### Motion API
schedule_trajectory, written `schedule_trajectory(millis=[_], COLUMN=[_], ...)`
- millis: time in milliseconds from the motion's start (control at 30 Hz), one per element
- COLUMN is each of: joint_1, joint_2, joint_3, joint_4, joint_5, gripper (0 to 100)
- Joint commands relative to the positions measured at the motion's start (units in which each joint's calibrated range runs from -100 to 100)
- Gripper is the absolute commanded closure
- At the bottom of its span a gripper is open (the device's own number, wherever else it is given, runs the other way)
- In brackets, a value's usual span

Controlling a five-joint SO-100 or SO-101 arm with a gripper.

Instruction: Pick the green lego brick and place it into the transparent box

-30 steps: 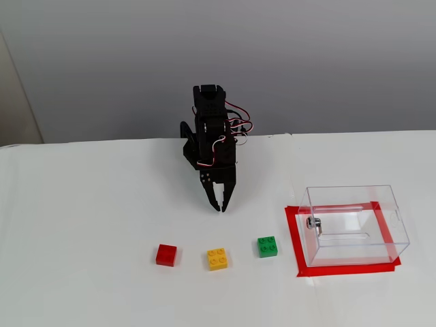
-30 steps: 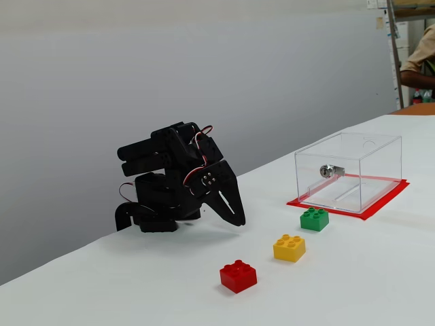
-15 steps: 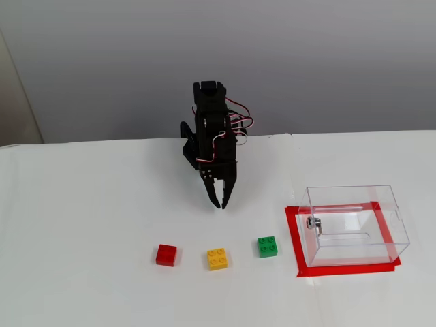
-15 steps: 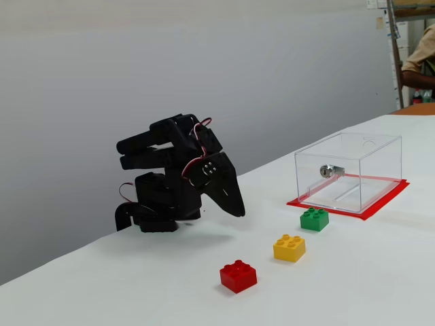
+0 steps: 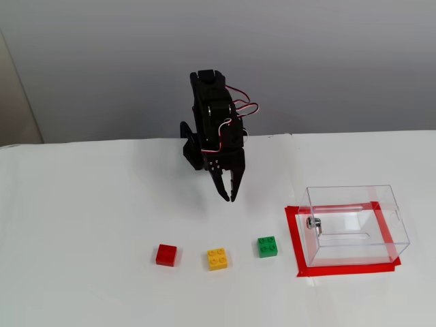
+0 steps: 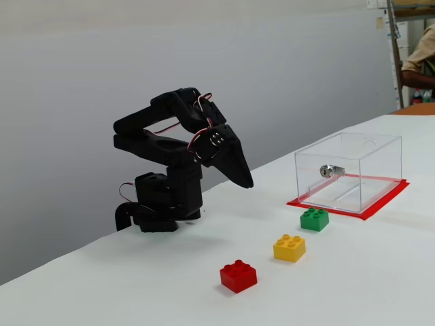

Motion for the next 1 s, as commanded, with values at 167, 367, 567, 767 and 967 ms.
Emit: schedule_trajectory(millis=[167, 367, 567, 767, 967], joint_1=[-9.57, -16.0, -19.92, -23.32, -24.35], joint_2=[0.42, 9.08, 21.21, 29.36, 35.98], joint_3=[-2.38, -3.38, -6.9, -11.06, -14.32], joint_4=[-11.46, -15.47, -21.82, -25.56, -28.09], joint_5=[-0.1, -0.15, -0.15, -0.25, -6.15], gripper=[98, 98, 98, 97, 97])
